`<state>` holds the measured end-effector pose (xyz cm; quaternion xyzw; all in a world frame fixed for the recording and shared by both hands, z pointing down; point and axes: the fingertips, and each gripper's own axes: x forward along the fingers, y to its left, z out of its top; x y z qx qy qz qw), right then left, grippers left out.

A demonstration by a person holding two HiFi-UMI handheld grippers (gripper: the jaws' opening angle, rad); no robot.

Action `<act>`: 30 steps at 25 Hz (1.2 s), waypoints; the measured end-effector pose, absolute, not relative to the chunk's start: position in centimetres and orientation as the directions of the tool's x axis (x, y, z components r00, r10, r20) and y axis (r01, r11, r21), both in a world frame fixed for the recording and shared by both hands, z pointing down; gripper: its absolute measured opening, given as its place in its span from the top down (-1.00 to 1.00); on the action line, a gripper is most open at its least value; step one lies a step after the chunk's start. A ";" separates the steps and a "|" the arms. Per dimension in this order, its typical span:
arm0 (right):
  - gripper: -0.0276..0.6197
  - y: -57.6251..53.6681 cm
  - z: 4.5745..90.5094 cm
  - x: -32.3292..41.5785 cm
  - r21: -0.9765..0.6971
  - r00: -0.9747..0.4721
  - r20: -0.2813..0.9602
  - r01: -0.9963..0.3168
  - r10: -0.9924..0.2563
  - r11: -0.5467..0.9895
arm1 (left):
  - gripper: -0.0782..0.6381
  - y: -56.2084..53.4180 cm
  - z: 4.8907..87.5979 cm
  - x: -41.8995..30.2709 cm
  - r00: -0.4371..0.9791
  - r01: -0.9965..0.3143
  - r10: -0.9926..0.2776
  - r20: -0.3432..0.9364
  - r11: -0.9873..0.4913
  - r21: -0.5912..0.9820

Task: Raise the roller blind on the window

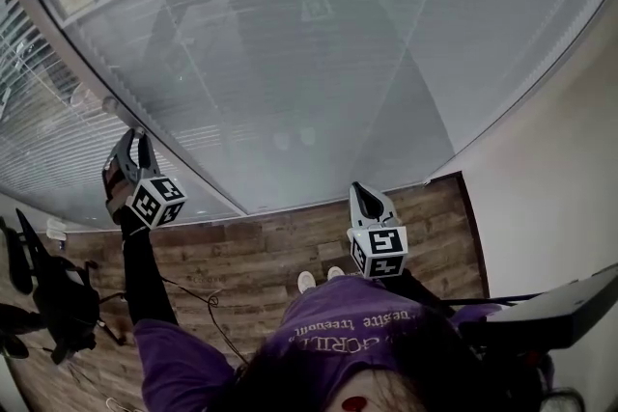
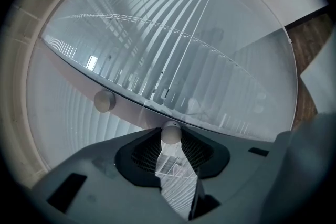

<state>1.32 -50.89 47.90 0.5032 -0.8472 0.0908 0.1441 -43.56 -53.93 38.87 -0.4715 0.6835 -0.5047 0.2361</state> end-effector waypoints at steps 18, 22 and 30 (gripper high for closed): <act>0.92 -50.7 48.1 1.2 -0.005 -0.461 0.334 -0.873 -0.822 0.487 | 0.44 -53.6 38.9 -43.3 -0.501 -0.040 -0.865 -0.006 0.031 -0.999; 0.92 -50.3 48.0 1.0 0.001 -0.460 0.341 -0.872 -0.820 0.490 | 0.44 -53.3 38.6 -43.2 -0.488 0.059 -0.873 -0.010 -0.022 -0.998; 0.92 -50.1 48.2 1.0 -0.004 -0.470 0.336 -0.867 -0.816 0.498 | 0.44 -53.4 39.5 -43.2 -0.491 0.178 -0.871 0.003 -0.104 -0.979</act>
